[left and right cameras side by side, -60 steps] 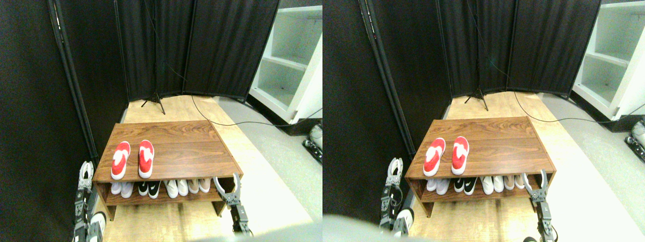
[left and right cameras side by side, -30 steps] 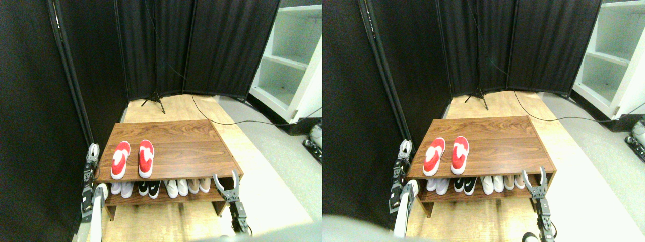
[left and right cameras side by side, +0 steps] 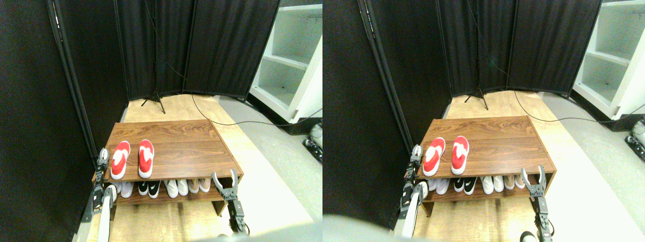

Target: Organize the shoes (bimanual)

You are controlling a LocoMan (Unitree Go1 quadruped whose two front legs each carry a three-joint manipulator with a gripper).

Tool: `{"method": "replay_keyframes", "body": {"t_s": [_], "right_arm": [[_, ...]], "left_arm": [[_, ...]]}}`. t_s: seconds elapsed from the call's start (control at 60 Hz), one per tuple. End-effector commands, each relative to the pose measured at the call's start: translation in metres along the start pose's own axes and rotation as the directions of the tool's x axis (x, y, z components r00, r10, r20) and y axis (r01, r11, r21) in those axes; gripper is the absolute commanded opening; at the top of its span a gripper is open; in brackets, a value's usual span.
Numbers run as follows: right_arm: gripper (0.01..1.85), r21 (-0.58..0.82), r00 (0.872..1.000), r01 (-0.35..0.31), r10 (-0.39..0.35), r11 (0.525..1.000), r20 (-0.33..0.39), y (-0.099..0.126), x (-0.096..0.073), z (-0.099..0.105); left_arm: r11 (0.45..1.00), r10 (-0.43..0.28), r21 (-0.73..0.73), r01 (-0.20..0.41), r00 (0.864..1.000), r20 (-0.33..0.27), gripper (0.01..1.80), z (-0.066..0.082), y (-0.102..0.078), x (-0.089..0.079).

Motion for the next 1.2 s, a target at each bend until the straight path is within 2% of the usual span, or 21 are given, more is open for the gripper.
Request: {"method": "replay_keyframes", "body": {"t_s": [0.017, 0.217, 0.367, 0.567, 0.783, 1.0, 1.2], "right_arm": [[0.45, -0.008, 0.999, -0.030, 0.030, 1.000, 0.024, 0.003, 0.000, 0.000], [0.44, 0.017, 0.999, -0.035, 0.034, 0.999, 0.032, 0.006, -0.003, 0.001], [0.45, 0.016, 0.999, -0.032, 0.031, 0.999, 0.035, 0.006, -0.005, 0.001], [0.45, 0.014, 0.999, -0.040, 0.039, 0.999, 0.037, 0.008, -0.005, -0.001], [0.45, 0.019, 0.999, -0.038, 0.037, 0.999, 0.039, 0.008, -0.007, -0.001], [0.45, 0.023, 0.998, -0.044, 0.043, 0.999, 0.040, 0.010, -0.010, 0.000], [0.44, 0.057, 0.998, -0.046, 0.043, 0.997, 0.053, 0.012, -0.014, 0.002]], "left_arm": [[0.999, -0.033, -0.020, 0.034, 0.999, 0.027, 0.01, 0.001, -0.013, 0.002], [0.999, -0.023, -0.041, 0.023, 1.000, -0.001, 0.01, -0.009, -0.018, -0.003], [0.999, -0.015, -0.038, 0.014, 0.999, -0.048, 0.01, -0.014, -0.020, -0.003], [0.999, -0.017, -0.034, 0.013, 0.994, -0.111, 0.01, -0.018, -0.033, -0.005], [0.998, -0.014, -0.055, 0.006, 0.989, -0.148, 0.01, -0.025, -0.049, -0.012], [0.996, 0.008, -0.091, -0.022, 0.988, -0.151, 0.01, -0.033, -0.061, -0.020], [0.997, 0.024, -0.068, -0.034, 0.988, -0.149, 0.01, -0.039, -0.059, -0.022]]}}
